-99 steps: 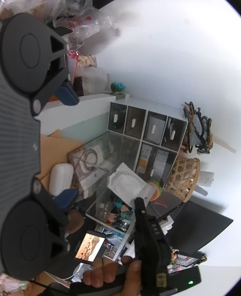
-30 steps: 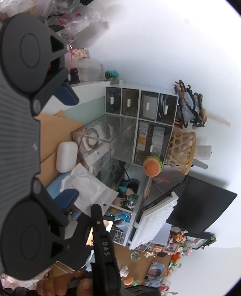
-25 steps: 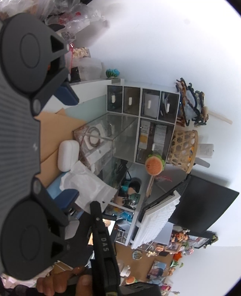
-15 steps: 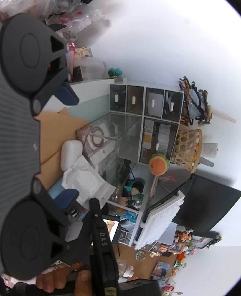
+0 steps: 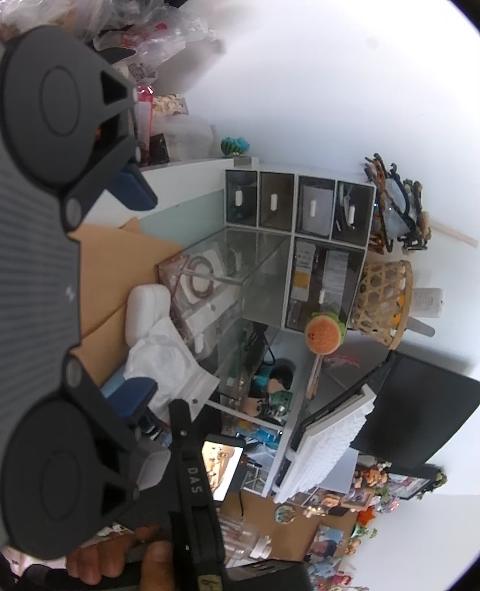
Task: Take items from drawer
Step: 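Lower the held packet onto the desk beside the white earbuds case, then open the right gripper to release the packet on the desk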
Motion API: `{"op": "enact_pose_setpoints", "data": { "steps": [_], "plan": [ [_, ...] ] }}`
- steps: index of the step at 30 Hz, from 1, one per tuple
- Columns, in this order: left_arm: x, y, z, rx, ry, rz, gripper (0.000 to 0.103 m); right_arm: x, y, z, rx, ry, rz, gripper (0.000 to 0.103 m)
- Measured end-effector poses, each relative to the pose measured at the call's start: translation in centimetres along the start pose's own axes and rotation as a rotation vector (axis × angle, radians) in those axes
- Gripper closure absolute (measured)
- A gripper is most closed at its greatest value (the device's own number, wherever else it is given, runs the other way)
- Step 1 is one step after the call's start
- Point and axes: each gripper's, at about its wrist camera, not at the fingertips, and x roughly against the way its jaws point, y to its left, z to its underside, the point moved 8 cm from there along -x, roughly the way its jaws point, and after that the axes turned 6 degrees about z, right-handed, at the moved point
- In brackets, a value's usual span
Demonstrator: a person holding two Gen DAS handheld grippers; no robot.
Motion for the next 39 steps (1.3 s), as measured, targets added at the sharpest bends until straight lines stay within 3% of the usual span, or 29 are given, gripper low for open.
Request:
{"op": "enact_pose_setpoints", "data": {
  "steps": [8, 11, 13, 27, 39],
  "plan": [
    [-0.1, 0.0, 0.1, -0.003, 0.005, 0.0, 0.005, -0.1, 0.5, 0.1, 0.023, 0.0, 0.007, 0.095],
    [-0.1, 0.0, 0.1, -0.003, 0.005, -0.002, 0.005, -0.1, 0.7, 0.2, 0.032, 0.0, 0.009, 0.083],
    [0.0, 0.0, 0.0, -0.001, 0.002, -0.002, 0.005, 0.2, 0.8, 0.0, 0.036, -0.013, 0.013, 0.067],
    [0.6, 0.2, -0.1, 0.004, -0.009, -0.004, 0.005, 1.8, 1.1, -0.7, 0.062, -0.051, 0.024, 0.061],
    [1.4, 0.6, -0.4, 0.02, -0.022, -0.004, 0.005, 2.3, 2.3, -1.0, 0.072, -0.061, 0.01, 0.046]
  ]
}}
